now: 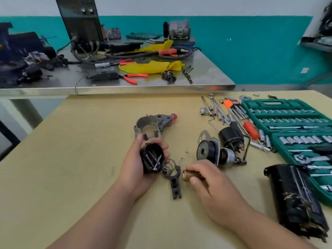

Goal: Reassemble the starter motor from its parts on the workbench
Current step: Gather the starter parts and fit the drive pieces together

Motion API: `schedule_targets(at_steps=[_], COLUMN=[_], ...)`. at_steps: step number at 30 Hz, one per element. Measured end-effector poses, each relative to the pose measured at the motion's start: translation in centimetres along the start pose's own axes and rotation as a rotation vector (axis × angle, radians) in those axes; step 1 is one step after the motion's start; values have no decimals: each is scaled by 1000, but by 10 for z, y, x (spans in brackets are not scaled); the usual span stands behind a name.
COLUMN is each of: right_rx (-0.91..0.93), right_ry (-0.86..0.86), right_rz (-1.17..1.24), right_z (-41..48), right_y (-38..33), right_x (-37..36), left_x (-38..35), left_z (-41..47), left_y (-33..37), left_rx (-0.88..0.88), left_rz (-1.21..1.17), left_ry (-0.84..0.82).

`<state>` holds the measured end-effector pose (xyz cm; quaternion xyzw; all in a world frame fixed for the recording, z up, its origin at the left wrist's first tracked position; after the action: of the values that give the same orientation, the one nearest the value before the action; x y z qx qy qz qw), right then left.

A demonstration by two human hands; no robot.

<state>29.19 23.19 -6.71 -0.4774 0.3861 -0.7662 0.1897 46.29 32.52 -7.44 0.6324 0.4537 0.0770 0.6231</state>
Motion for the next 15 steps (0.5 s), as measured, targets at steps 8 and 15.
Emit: schedule_targets(at_steps=[8, 15], right_rx=[54, 1], right_ry=[-92, -139], right_rz=[-186, -293], right_z=[4, -9], right_y=[10, 8], right_x=[7, 15], left_x=[-10, -10], left_z=[-1, -8], left_y=[-3, 0], left_rx=[-29, -16], left_rz=[49, 41], left_ry=[-167, -128])
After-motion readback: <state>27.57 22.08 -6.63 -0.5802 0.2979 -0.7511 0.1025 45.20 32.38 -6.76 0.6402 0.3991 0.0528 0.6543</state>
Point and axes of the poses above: each hand's wrist, its own z-axis towards the middle knuckle, its own x-axis out of the back of the hand, y = z × x, the point moved 2 cm from there along z, towards the middle knuckle, and after that the axes turned 9 degrees about z, right-handed, at the moved point
